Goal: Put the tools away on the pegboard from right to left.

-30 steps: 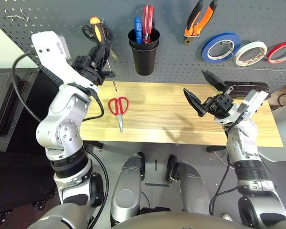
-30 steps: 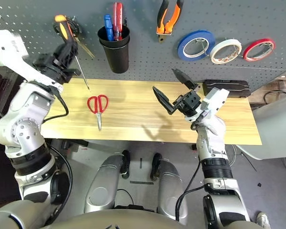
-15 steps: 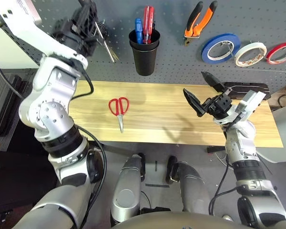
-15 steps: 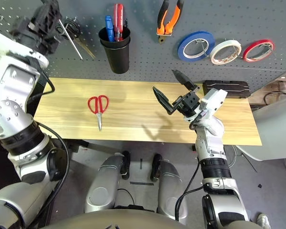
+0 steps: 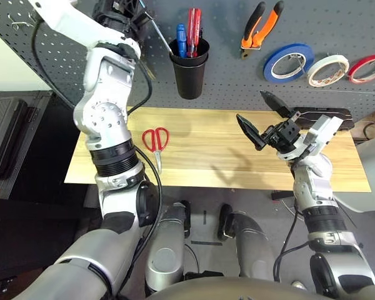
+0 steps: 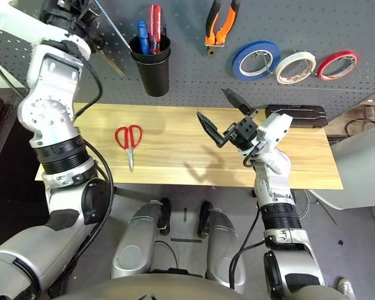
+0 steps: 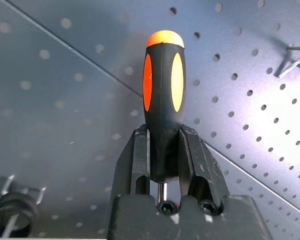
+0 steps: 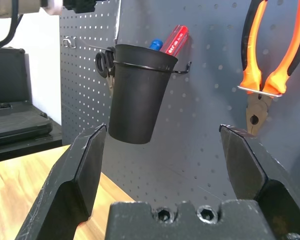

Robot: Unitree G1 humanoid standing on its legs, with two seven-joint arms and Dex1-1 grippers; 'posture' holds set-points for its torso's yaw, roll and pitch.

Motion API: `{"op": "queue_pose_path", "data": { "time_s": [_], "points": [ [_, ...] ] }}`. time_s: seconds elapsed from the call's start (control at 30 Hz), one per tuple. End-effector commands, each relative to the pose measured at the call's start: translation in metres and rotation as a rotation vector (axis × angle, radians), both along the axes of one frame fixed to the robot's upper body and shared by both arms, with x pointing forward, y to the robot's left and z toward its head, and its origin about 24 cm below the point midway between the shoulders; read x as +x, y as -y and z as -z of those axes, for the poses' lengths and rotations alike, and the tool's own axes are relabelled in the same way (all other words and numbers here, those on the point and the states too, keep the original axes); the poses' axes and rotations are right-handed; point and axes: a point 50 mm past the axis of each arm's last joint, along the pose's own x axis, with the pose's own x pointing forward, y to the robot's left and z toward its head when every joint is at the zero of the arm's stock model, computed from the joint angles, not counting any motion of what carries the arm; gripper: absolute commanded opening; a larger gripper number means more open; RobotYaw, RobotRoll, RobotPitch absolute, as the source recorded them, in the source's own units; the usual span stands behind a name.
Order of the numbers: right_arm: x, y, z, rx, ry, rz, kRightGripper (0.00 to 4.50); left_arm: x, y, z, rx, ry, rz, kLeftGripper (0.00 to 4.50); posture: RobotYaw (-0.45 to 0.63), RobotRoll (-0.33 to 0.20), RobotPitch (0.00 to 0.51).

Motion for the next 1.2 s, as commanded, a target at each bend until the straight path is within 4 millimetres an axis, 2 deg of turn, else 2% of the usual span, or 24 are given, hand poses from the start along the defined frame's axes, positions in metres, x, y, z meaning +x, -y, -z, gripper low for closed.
{"op": "queue_pose_path", "data": {
  "time_s": [0.03, 0.2, 0.43, 0.63, 0.83, 1.2],
  "points": [
    [-0.004, -0.002, 0.001, -0.002, 0.007, 0.005, 4.5, 0.004, 0.014, 0.001, 0.05, 0.02, 0.033, 0.62, 0.08, 0.0, 0.214],
    [-0.006, -0.004, -0.001, 0.016, 0.003, 0.017, 4.5, 0.008, 0.019, 0.009, 0.078, 0.012, 0.038, 0.62, 0.07, 0.0, 0.217],
    [-0.009, -0.005, 0.002, 0.009, -0.006, 0.027, 4.5, 0.003, 0.013, -0.019, 0.051, 0.065, 0.036, 0.62, 0.06, 0.0, 0.222],
    [-0.009, -0.006, 0.004, 0.006, -0.01, 0.032, 4.5, -0.001, 0.012, -0.032, 0.064, 0.081, 0.059, 0.62, 0.07, 0.0, 0.224],
    [-0.008, -0.006, 0.004, 0.005, -0.008, 0.039, 4.5, -0.001, 0.017, -0.023, 0.104, 0.052, 0.072, 0.62, 0.07, 0.0, 0.225],
    [-0.006, -0.005, 0.003, 0.003, -0.005, 0.051, 4.5, -0.004, -0.007, -0.007, 0.22, 0.005, -0.019, 0.62, 0.08, 0.0, 0.23]
  ]
}}
